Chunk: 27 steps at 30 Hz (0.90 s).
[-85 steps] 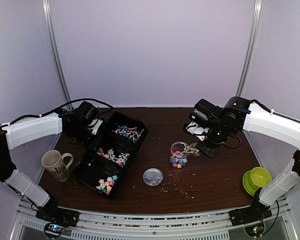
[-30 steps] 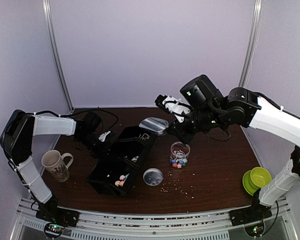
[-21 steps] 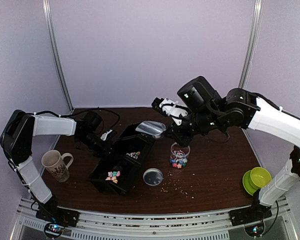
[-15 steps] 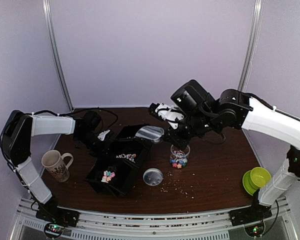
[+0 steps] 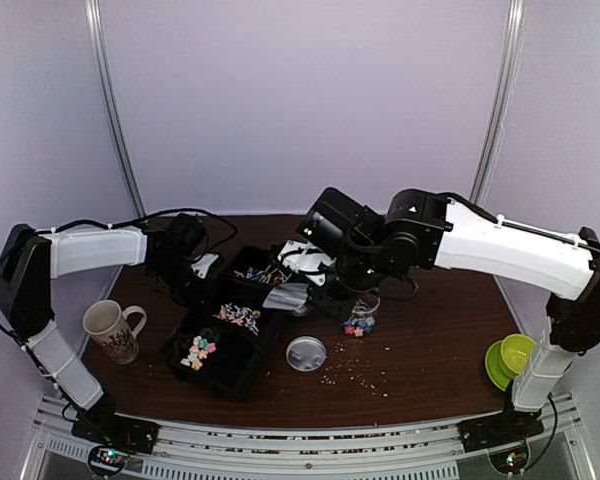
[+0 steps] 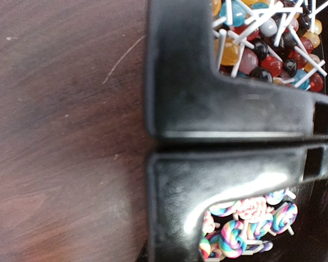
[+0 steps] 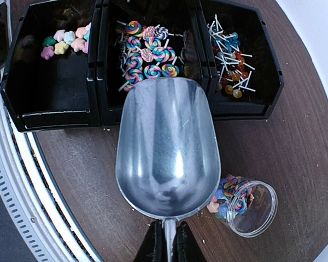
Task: Pack the candies
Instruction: Scoop the fake candies from the plate.
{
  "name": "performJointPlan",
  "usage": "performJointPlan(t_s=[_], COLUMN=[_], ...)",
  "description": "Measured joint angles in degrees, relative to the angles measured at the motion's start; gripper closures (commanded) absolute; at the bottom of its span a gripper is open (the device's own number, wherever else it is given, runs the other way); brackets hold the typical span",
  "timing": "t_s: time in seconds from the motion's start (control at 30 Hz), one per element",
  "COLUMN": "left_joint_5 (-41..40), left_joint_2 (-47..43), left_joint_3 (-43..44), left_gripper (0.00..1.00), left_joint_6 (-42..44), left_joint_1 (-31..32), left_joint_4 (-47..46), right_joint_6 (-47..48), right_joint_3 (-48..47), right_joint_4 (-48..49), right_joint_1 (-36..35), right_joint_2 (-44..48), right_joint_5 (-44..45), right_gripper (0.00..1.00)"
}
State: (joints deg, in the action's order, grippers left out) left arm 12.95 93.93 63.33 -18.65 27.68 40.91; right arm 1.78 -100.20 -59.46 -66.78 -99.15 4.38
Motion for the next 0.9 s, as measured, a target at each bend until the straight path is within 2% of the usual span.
performJointPlan(t_s=[0.33,0.9], left_joint_5=[-6.14,-14.16], left_joint_2=[-3.39,-4.44], left_joint_3=[0.24,0.87], left_gripper=[1.0,1.0], left_joint_6=[1.97,4.26], left_joint_1=[2.16,5.81], left_joint_4=[1.18,2.21], right_joint_6=[1.27,0.2], right_joint_3=[-8.46,-23.56], right_joint_4=[-5.84,-14.84], right_joint_1=[-3.58,-3.69], right_joint_2=[-9.57,-23.91], right_joint_5=[2.67,8.09], right_gripper=[1.0,1.0])
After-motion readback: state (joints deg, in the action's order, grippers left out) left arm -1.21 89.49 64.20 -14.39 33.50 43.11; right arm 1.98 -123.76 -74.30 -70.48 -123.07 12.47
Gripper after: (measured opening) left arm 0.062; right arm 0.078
